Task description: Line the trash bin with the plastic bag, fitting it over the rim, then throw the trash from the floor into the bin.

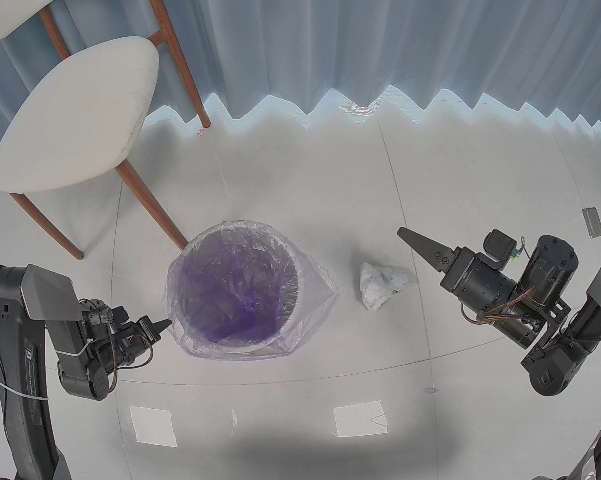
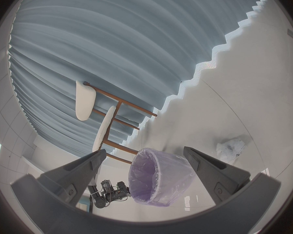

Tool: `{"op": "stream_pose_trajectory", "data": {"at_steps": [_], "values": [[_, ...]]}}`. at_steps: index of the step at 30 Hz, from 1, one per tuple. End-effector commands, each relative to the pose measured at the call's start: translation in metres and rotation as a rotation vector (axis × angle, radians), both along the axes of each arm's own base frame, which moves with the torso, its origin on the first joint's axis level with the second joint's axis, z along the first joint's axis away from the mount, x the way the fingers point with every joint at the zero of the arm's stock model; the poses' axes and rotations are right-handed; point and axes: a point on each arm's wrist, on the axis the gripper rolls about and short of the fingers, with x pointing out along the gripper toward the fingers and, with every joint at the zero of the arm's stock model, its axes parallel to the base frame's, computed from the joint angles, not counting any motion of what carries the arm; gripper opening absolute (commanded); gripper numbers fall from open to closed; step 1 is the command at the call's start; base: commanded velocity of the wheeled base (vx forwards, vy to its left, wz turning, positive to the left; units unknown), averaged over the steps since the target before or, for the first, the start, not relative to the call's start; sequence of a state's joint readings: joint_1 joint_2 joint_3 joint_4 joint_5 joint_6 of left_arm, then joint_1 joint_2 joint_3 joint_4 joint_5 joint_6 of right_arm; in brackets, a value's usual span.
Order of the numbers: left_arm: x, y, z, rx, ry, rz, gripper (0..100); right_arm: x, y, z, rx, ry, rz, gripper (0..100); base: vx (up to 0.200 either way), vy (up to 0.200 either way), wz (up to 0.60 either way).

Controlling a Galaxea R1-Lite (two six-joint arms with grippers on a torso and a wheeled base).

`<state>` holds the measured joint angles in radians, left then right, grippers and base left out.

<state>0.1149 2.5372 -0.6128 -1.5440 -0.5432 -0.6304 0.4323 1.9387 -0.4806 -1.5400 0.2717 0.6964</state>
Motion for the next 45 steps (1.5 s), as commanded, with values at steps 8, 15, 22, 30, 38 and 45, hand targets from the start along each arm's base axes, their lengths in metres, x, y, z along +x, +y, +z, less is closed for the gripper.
{"op": "stream_pose_trajectory", "data": {"at_steps": [8,15,22,30,38,45], "values": [[0.015,-0.022,-0.018,0.073,-0.003,0.086,0,0.003,0.001,-0.012,-0.012,0.023,-0.002,100,0.000,0.000,0.00],[0.012,-0.023,-0.023,0.142,-0.012,0.055,0,0.003,0.001,-0.012,-0.013,0.022,-0.002,100,0.000,0.000,0.00],[-0.001,-0.022,-0.011,0.144,0.005,0.061,100,0.004,0.001,-0.012,-0.014,0.024,-0.003,100,0.000,0.000,0.00],[-0.059,-0.025,0.068,0.137,-0.038,0.062,100,0.004,0.001,-0.013,-0.015,0.025,-0.002,100,0.000,0.000,0.00],[-0.117,-0.021,0.155,0.133,-0.282,0.107,100,0.004,0.001,-0.016,-0.020,0.036,-0.003,100,0.000,0.000,0.00],[-0.146,-0.053,0.264,-0.157,-0.687,-0.019,100,0.003,0.000,-0.017,-0.022,0.042,-0.005,100,0.000,0.000,0.00]]}}
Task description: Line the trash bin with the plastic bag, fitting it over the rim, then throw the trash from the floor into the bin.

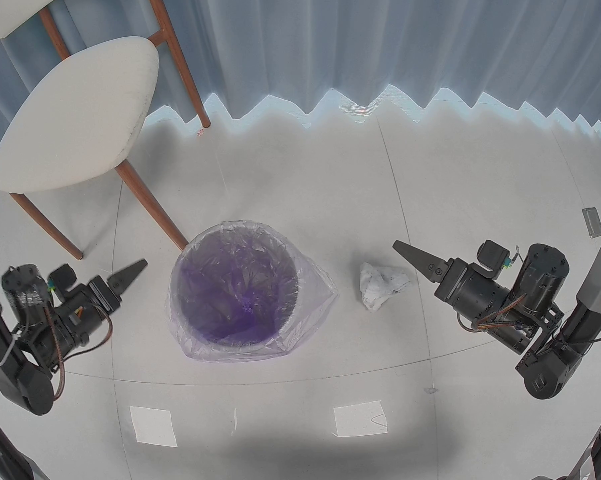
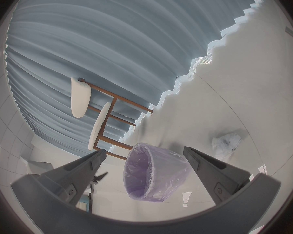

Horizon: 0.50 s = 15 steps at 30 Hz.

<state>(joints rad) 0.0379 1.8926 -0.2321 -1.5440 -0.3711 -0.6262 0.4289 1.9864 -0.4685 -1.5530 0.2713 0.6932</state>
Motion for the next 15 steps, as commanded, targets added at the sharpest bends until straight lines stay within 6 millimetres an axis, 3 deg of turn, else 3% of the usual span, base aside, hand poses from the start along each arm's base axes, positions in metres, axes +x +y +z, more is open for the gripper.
{"op": "stream_pose_trajectory", "data": {"at_steps": [1,9,15], "values": [[-0.056,-0.030,0.126,-0.209,-0.469,-0.177,100,-0.001,0.000,-0.003,-0.004,0.008,0.001,100,0.000,0.000,0.00],[-0.059,-0.066,0.181,-0.274,-0.626,-0.373,100,-0.007,0.001,0.000,-0.017,0.038,0.010,100,0.000,0.000,0.00],[-0.060,-0.068,0.185,-0.228,-0.655,-0.433,100,-0.007,-0.002,0.007,-0.040,0.053,-0.001,100,0.000,0.000,0.00]]}}
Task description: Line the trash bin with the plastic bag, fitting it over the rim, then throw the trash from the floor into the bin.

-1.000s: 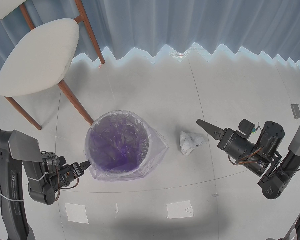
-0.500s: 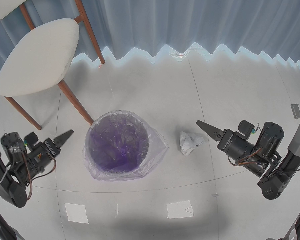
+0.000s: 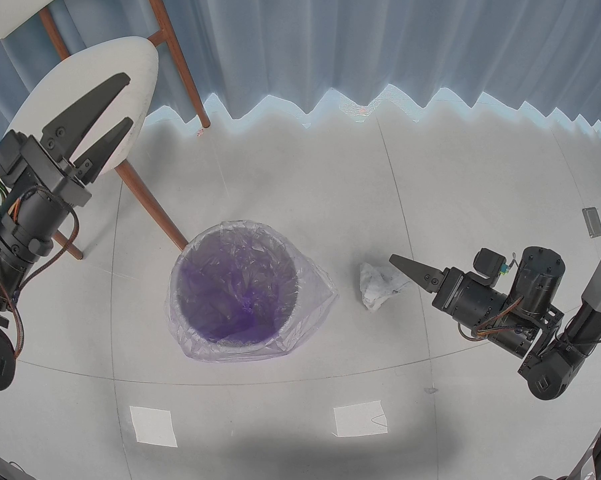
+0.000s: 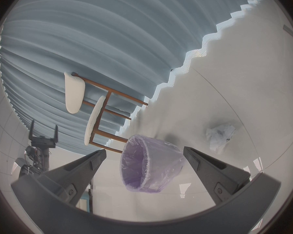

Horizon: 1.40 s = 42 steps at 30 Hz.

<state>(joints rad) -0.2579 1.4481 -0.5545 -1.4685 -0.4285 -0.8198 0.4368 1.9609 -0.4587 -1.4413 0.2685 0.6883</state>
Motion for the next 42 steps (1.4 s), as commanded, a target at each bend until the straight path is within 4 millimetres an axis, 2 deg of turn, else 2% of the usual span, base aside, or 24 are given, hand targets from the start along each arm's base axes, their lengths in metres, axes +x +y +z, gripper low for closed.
{"op": "stream_pose_trajectory", "data": {"at_steps": [1,8,13,16,22,30,31,36,42], "values": [[-0.013,-0.002,0.017,0.007,-0.073,-0.047,100,0.001,-0.002,0.012,-0.026,-0.013,-0.005,100,0.000,0.000,0.00],[-0.020,0.002,0.024,0.005,-0.107,-0.038,100,0.007,0.011,-0.004,-0.143,0.100,-0.012,100,0.000,0.000,0.00],[-0.022,0.023,0.027,0.050,-0.126,0.007,100,0.020,0.027,-0.011,-0.175,0.088,-0.056,100,0.000,-0.120,0.00],[-0.029,0.030,0.027,0.093,-0.144,-0.008,100,0.026,0.039,-0.027,-0.259,0.065,-0.078,100,0.000,-0.200,0.00],[-0.035,0.030,0.023,0.125,-0.138,-0.049,100,0.016,0.056,-0.033,-0.282,0.046,-0.025,100,0.000,-0.200,0.00],[-0.035,0.030,0.022,0.127,-0.134,-0.052,100,0.018,0.062,-0.048,-0.310,0.077,-0.009,100,0.000,-0.200,0.00],[-0.035,0.030,0.022,0.127,-0.136,-0.052,100,0.023,0.065,-0.058,-0.321,0.092,-0.010,100,0.000,-0.200,0.00],[-0.037,0.031,0.014,0.128,-0.115,-0.043,100,0.030,0.068,-0.062,-0.322,0.092,-0.014,100,0.000,-0.120,0.00],[-0.056,0.033,0.012,0.158,-0.100,-0.084,100,0.043,0.066,-0.078,-0.353,0.143,-0.032,100,0.000,0.000,0.00]]}}
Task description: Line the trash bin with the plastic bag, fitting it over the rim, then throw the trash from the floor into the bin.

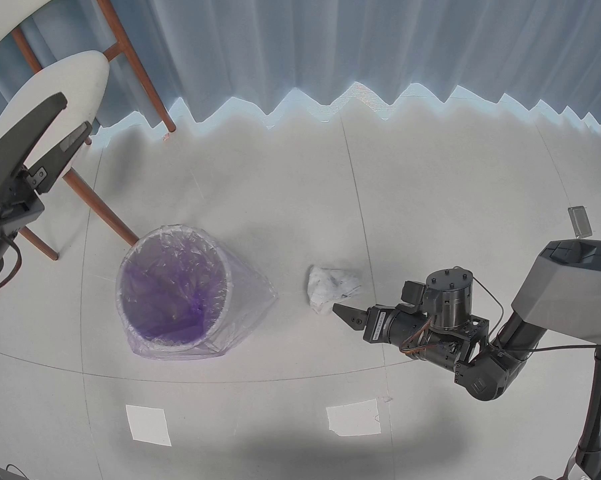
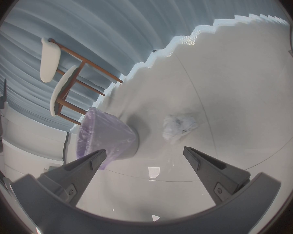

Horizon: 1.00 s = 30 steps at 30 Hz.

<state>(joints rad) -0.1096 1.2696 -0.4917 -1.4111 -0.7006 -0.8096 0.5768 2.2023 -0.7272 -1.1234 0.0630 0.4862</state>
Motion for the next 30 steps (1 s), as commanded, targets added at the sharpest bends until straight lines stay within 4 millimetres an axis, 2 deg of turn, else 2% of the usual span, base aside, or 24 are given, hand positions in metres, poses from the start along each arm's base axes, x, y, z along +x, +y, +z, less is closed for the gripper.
{"op": "stream_pose_trajectory", "data": {"at_steps": [1,4,9,13,17,19,20,25,30], "values": [[-0.018,0.002,0.002,0.017,0.010,-0.016,100,0.015,-0.002,-0.020,-0.021,0.035,-0.025,100,0.000,0.000,0.00],[-0.024,0.004,0.004,0.023,0.047,-0.009,100,0.021,0.000,-0.027,-0.025,0.042,-0.029,100,0.000,0.000,0.00],[-0.027,0.010,0.007,0.033,0.084,0.034,100,0.028,0.010,-0.043,-0.064,0.075,-0.008,100,0.200,0.000,0.00],[-0.026,0.011,0.008,0.048,0.068,0.048,100,0.046,0.019,-0.050,-0.082,0.112,-0.014,100,0.200,0.000,0.00],[-0.026,0.009,0.010,0.059,0.044,0.044,100,0.061,0.026,-0.064,-0.089,0.126,-0.018,100,0.000,0.000,0.00],[-0.026,0.009,0.010,0.058,0.045,0.043,100,0.062,0.027,-0.065,-0.090,0.127,-0.018,100,0.000,0.000,0.00],[-0.025,0.009,0.009,0.059,0.048,0.044,100,0.068,0.031,-0.073,-0.099,0.141,-0.017,100,0.000,0.000,0.00],[-0.026,0.009,0.010,0.059,0.044,0.044,100,0.073,0.032,-0.086,-0.114,0.209,-0.019,100,0.000,0.000,0.00],[-0.025,0.009,0.009,0.059,0.047,0.044,100,0.083,0.034,-0.098,-0.113,0.206,-0.017,100,0.000,0.000,0.00]]}}
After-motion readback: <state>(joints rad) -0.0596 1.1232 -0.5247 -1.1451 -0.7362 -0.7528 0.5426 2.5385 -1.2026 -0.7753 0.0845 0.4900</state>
